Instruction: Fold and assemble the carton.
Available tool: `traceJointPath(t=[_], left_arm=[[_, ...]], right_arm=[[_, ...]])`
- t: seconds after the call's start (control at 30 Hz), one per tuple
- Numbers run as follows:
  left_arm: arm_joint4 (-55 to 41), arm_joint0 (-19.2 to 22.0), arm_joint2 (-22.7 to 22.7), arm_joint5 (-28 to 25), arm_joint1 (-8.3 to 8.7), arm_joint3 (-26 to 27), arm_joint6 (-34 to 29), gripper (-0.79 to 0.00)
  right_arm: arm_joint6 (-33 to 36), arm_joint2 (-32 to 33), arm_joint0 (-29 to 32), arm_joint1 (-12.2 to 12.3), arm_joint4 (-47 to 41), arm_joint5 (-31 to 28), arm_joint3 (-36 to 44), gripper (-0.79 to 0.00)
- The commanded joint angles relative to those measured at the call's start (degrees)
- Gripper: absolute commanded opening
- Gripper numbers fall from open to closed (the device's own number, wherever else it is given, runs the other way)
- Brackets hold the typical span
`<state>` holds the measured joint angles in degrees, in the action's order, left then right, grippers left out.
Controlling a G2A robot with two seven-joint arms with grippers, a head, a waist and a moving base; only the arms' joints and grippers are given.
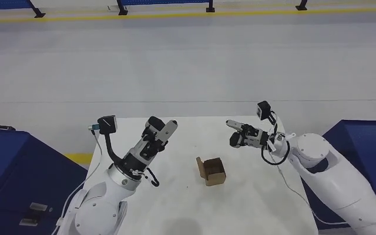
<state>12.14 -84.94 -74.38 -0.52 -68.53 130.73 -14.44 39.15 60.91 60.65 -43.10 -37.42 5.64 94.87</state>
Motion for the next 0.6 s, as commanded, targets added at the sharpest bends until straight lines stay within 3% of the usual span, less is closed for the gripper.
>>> traceJointPath(t=[0.0, 0.17, 0.23, 0.3, 0.43, 0.57], left_arm=[[0.00, 0.00, 0.00, 0.00, 0.00, 0.00, 0.00, 0.000], [0.00, 0.00, 0.00, 0.00, 0.00, 0.00, 0.00, 0.000], [0.00, 0.00, 0.00, 0.00, 0.00, 0.00, 0.00, 0.000], [0.00, 0.00, 0.00, 0.00, 0.00, 0.00, 0.00, 0.000], [0.00, 0.00, 0.00, 0.00, 0.00, 0.00, 0.00, 0.000], [0.00, 0.00, 0.00, 0.00, 0.00, 0.00, 0.00, 0.000]], right_arm=[[-0.30, 0.00, 0.00, 0.00, -7.62, 8.26, -0.05, 0.000], [-0.30, 0.00, 0.00, 0.00, -7.62, 8.26, -0.05, 0.000], [-1.51, 0.58, -0.25, 0.20, -2.82, 5.59, 1.38, 0.000], [-1.86, 2.65, 1.09, 0.95, 6.95, -1.82, 1.89, 0.000], [-0.35, 6.02, 2.38, 1.64, 17.31, -16.48, -2.94, 0.000], [-3.31, 3.87, 0.55, 1.30, 36.85, -27.35, -6.08, 0.000]])
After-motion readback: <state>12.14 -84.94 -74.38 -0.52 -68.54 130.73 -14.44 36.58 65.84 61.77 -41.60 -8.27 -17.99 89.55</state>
